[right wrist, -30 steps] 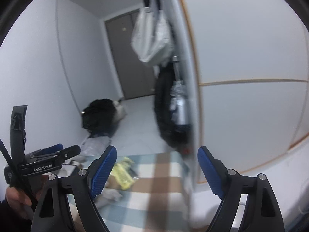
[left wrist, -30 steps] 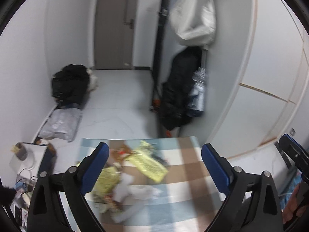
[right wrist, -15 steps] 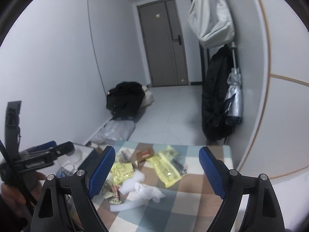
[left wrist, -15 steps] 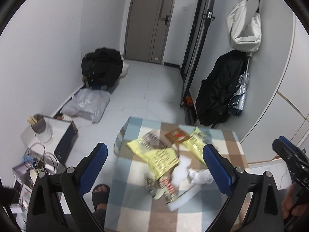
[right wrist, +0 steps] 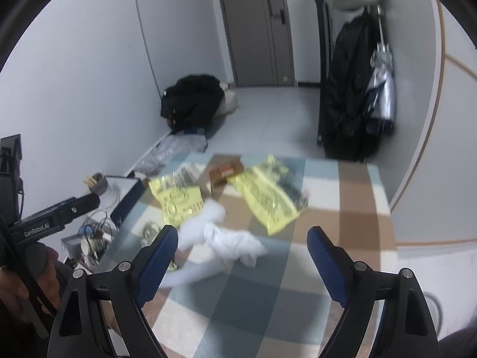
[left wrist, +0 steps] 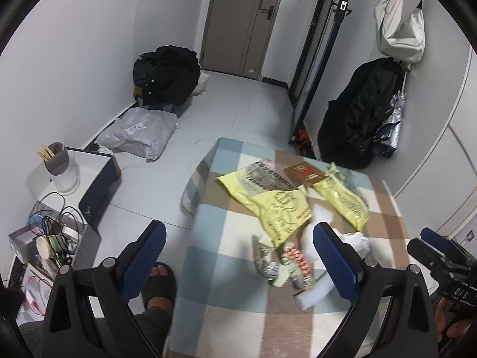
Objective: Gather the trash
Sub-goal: 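Move both tools back over the table, then grasp the crumpled snack wrapper with the left tool while the right tool grasps a white tissue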
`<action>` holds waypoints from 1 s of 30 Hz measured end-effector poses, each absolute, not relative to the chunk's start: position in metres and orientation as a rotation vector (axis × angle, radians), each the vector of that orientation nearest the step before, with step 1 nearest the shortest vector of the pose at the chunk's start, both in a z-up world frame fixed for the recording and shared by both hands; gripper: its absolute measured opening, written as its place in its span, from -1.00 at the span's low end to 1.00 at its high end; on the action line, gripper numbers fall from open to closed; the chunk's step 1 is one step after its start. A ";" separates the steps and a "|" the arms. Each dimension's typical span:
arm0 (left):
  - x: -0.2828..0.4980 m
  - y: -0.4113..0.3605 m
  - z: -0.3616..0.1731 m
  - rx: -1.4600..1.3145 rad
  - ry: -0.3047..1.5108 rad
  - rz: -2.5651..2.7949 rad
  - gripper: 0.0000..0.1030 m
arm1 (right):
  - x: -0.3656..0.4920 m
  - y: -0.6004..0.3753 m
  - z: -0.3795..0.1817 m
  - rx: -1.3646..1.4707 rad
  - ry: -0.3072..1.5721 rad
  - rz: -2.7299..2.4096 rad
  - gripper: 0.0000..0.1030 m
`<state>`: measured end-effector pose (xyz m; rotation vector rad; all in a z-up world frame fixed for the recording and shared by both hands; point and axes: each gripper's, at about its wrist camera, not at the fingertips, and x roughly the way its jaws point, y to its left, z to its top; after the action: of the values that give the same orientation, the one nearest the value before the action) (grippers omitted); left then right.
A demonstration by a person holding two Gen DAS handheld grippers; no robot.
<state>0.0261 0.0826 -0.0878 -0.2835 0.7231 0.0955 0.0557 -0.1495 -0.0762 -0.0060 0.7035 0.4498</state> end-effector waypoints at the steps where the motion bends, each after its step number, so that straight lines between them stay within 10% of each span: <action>1: 0.027 0.084 -0.088 -0.287 0.724 0.093 0.89 | 0.056 -0.148 -0.080 -0.005 0.716 0.450 0.72; 18: 0.040 0.110 -0.096 -0.377 0.762 0.094 0.89 | 0.112 -0.108 -0.145 0.132 0.929 0.420 0.71; 30: 0.043 0.126 -0.106 -0.414 0.808 0.132 0.89 | 0.112 -0.090 -0.153 0.025 0.922 0.416 -0.28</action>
<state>0.0434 0.1256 -0.1062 -0.4138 0.8083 0.1321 0.1117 -0.0901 -0.1525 0.0250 0.9217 0.4162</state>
